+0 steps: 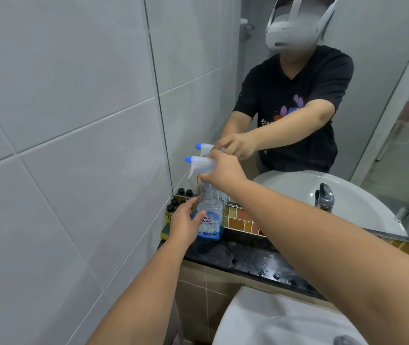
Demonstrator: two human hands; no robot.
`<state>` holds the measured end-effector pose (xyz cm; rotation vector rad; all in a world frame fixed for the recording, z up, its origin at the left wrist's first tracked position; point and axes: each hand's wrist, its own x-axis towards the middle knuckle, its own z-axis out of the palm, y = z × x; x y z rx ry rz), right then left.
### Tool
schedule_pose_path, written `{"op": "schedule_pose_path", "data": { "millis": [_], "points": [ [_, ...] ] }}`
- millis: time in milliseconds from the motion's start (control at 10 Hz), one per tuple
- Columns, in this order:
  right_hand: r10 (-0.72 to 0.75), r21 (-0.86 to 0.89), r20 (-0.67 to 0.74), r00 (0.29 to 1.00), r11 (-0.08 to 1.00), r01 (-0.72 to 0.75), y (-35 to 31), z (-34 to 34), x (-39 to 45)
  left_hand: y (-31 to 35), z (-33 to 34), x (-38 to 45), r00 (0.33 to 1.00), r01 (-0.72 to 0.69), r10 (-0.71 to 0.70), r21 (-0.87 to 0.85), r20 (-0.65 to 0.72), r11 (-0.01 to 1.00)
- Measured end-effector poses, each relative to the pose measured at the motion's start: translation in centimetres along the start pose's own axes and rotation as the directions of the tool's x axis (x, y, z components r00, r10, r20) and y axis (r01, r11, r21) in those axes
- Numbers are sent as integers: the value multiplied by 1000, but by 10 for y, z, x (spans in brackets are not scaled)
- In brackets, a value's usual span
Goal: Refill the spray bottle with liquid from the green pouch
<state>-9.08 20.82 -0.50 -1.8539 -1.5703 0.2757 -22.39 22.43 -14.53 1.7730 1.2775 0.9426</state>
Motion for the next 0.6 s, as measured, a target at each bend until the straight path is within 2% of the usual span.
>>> {"op": "schedule_pose_path", "data": {
  "millis": [400,500,600],
  "points": [
    [33,70,62,998,997,-38,10,-29,-26,6,0,-11,999,-2,7,99,-42,995],
    [60,112,4,998,992,-60,6,-58,-56,10,-7,-25,996,-48,55,97,-67,994],
    [65,257,-96,993,966,-38,15,-93,-105,12,-6,-53,979,-126,149,168,-136,978]
  ]
}}
